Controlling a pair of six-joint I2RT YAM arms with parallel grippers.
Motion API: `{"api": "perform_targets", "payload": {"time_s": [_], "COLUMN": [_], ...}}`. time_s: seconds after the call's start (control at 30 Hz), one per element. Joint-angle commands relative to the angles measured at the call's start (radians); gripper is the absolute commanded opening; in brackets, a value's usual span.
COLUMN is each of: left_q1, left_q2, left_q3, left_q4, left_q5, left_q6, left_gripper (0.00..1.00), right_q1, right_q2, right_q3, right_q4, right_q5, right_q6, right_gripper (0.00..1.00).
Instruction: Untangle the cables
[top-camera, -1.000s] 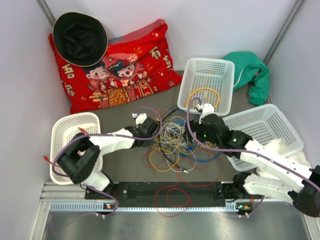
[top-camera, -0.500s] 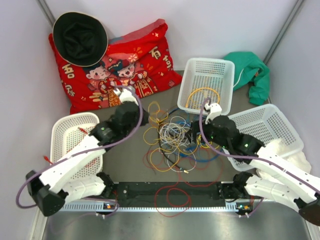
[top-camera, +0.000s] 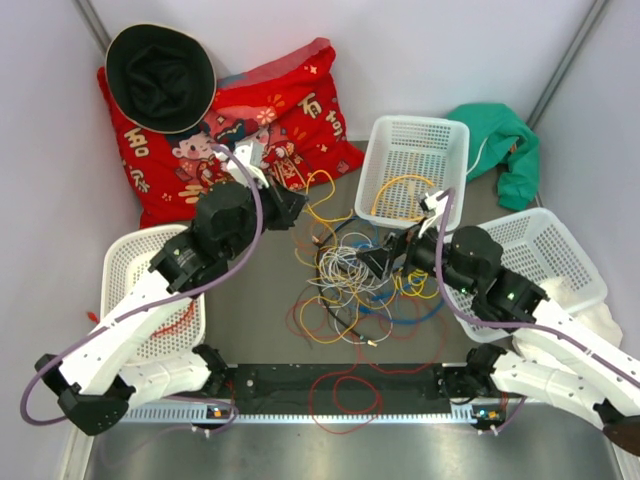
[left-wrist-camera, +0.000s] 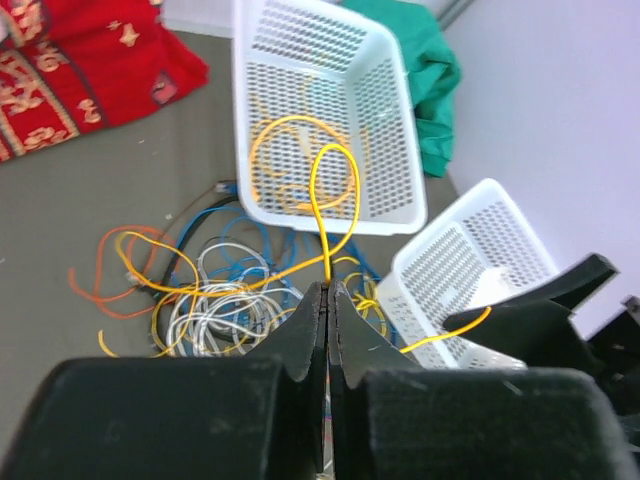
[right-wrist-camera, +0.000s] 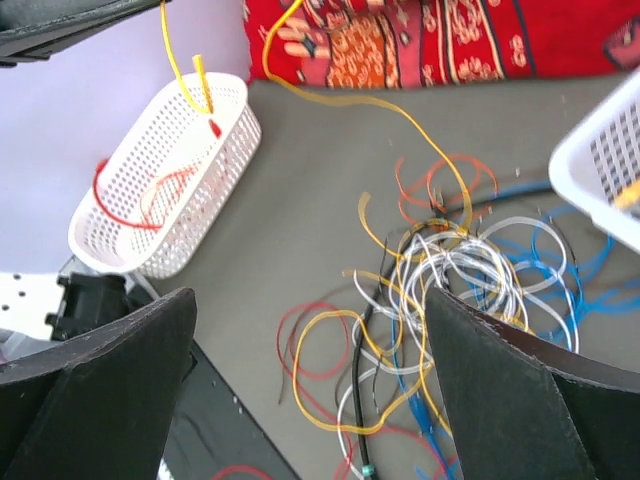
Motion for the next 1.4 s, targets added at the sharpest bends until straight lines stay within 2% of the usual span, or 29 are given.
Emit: {"api": "perform_targets", "payload": {"time_s": [0.0, 0.1, 0.27, 0.5, 0.63, 0.87, 1.13, 1.37], "left_q1": [-0.001, -0.001, -0.003, -0.003, -0.001, -0.003, -0.003, -0.003], "left_q2": [0.01, 0.027, 0.044, 0.116, 0.163, 0.186, 0.188, 0.169], "left_q3": [0.091, 0.158, 0.267, 0.481, 0.563, 0.545, 0.521, 0.495], "left_q4": [0.08, 0.095, 0.17, 0.172, 0.181, 0.219, 0.238, 0.25], "left_q5": [0.088, 0.154, 0.312, 0.337, 0.376, 0.415, 0.424, 0.439], "left_q6": [0.007, 0.01, 0.052, 0.069, 0.061, 0.003, -0.028, -0.056], "left_gripper": [0.0, 0.0, 0.0, 0.0, 0.0, 0.0, 0.0, 0.0], "right_q1": [0.014, 0.017, 0.017, 0.015, 0.015, 0.025, 0.088, 0.088], "right_q2": [0.039, 0.055, 0.088, 0.073, 0.099, 0.186, 0.303, 0.468], "right_q3": [0.027, -0.028, -0.059, -0.118, -0.118, -0.096, 0.005, 0.117], "right_q4": [0.155, 0.285, 0.379, 0.491, 0.589, 0.792, 0.843, 0.861], "right_q5": [-0.007, 0.03, 0.042, 0.189, 0.191, 0.139, 0.111, 0.232], "right_q6": [-0.041, -0.035, -0.032, -0.133, -0.205, -0.244, -0.282, -0.319], "right_gripper": [0.95, 0.95, 0.96, 0.99, 0.99, 0.99, 0.99, 0.98]}}
